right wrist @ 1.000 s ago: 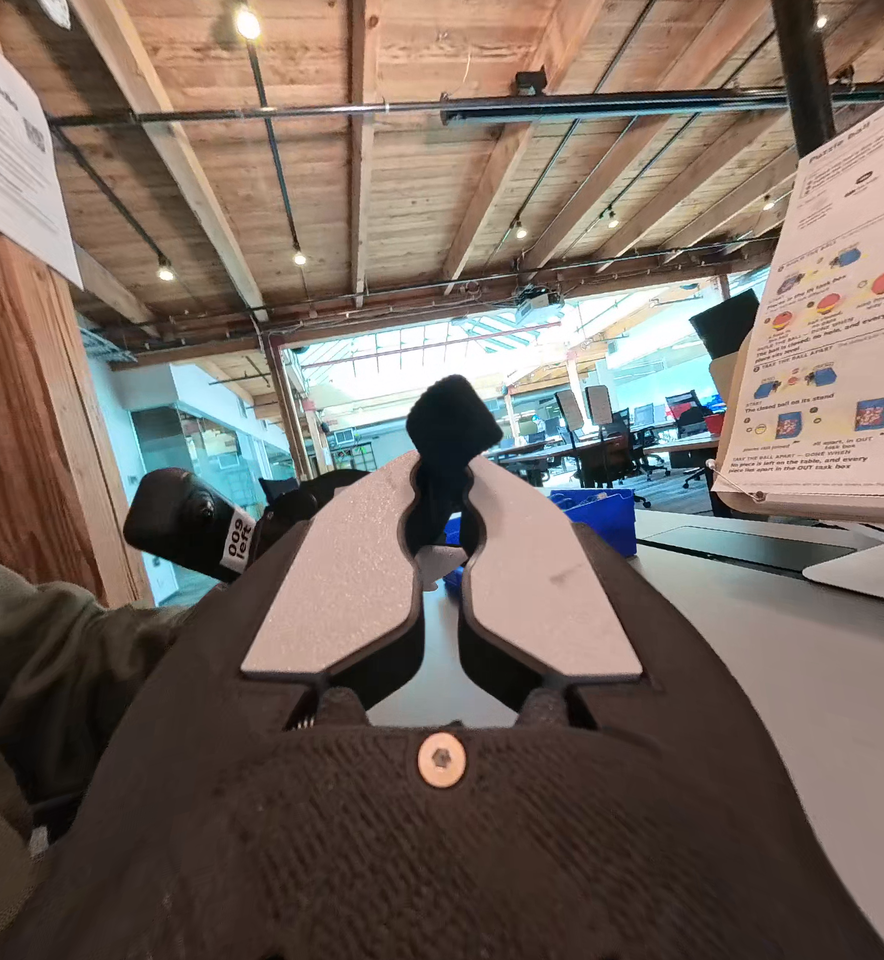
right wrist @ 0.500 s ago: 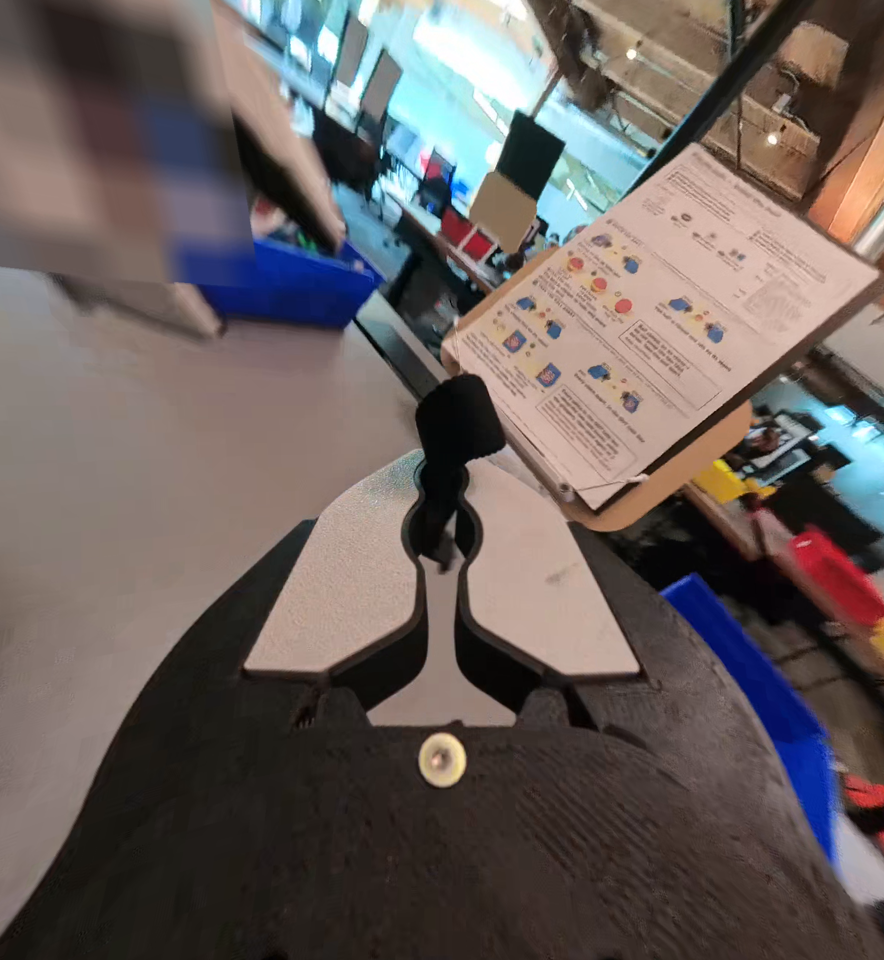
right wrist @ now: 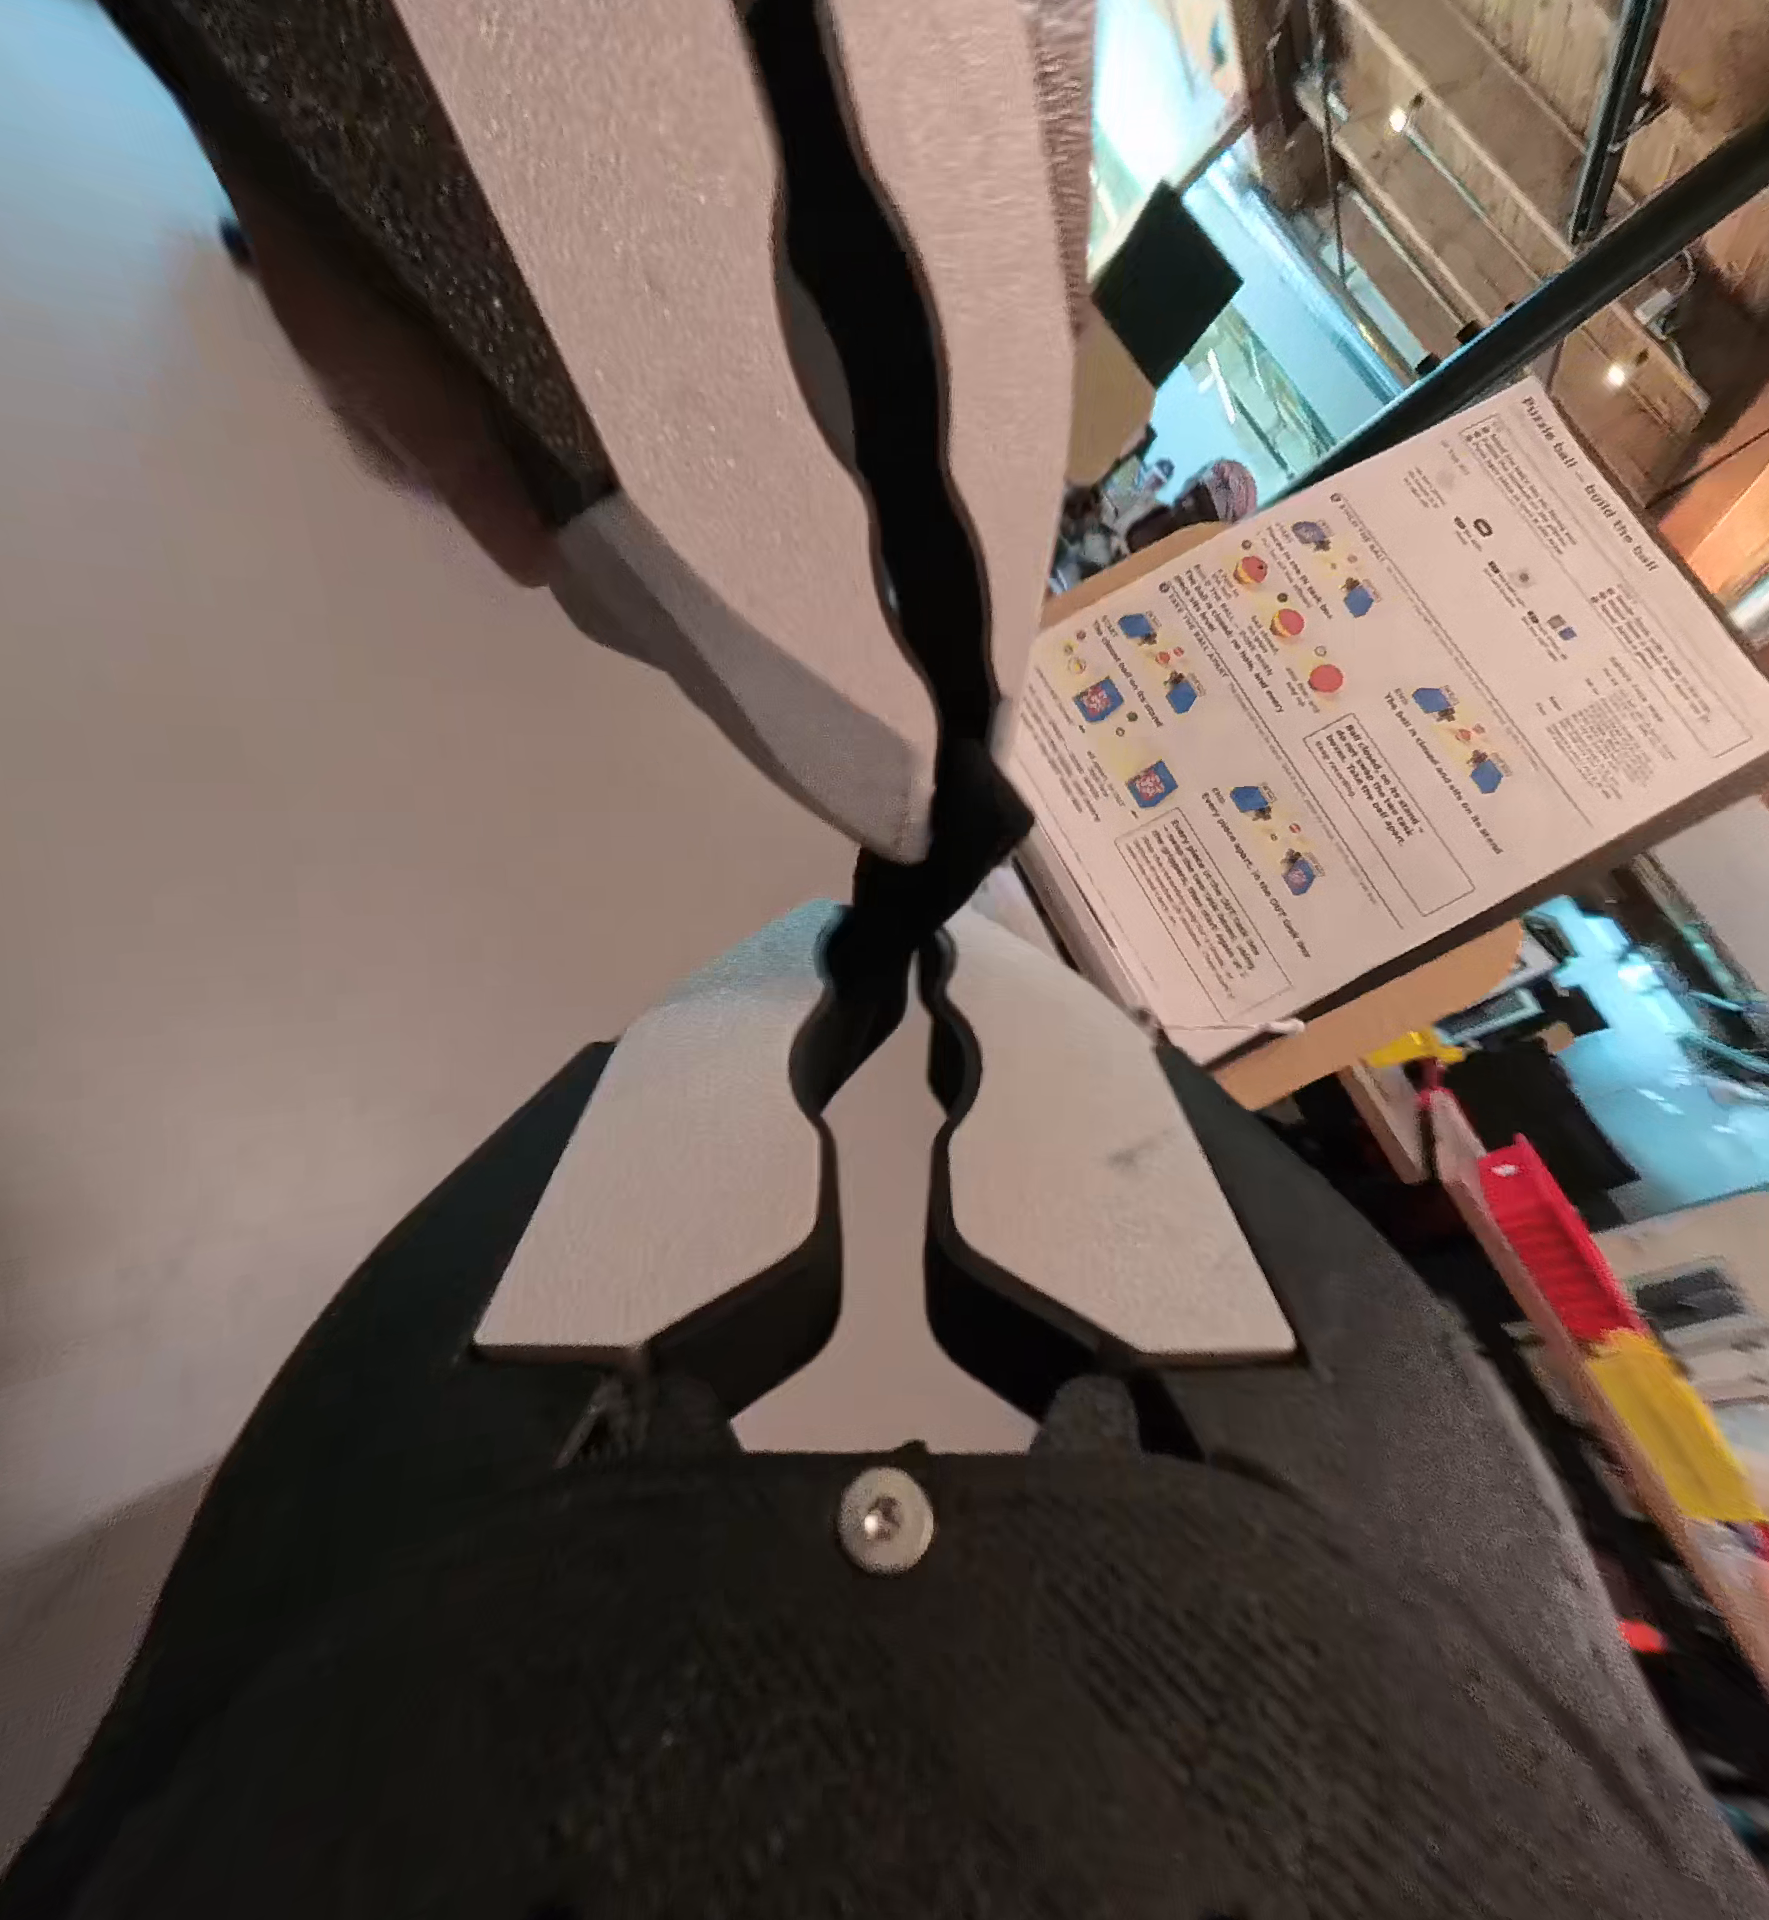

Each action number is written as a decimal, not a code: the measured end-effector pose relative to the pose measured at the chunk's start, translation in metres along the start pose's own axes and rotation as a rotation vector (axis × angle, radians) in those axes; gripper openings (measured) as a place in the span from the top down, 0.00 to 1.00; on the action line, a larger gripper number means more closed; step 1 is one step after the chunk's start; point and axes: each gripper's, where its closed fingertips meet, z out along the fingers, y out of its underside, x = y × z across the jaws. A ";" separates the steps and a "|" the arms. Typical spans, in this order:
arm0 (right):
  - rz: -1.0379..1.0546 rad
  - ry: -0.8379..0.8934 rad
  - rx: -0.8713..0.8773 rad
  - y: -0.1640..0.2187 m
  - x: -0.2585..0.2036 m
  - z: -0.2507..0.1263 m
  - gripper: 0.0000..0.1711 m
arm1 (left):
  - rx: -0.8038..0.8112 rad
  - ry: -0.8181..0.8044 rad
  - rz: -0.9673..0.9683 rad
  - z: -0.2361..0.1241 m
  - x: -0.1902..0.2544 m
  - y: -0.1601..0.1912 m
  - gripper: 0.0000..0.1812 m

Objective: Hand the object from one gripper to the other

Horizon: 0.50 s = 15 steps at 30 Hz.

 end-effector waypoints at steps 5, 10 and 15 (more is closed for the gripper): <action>0.280 -0.124 0.151 -0.003 -0.003 -0.004 0.67 | 0.223 0.067 -0.136 -0.017 -0.012 -0.012 0.97; 0.402 -0.201 0.289 -0.012 -0.002 -0.014 0.85 | 0.351 0.098 -0.208 -0.034 -0.023 -0.012 0.97; 0.359 -0.232 0.282 -0.007 -0.008 -0.014 0.96 | 0.381 0.086 -0.220 -0.045 -0.030 -0.009 0.97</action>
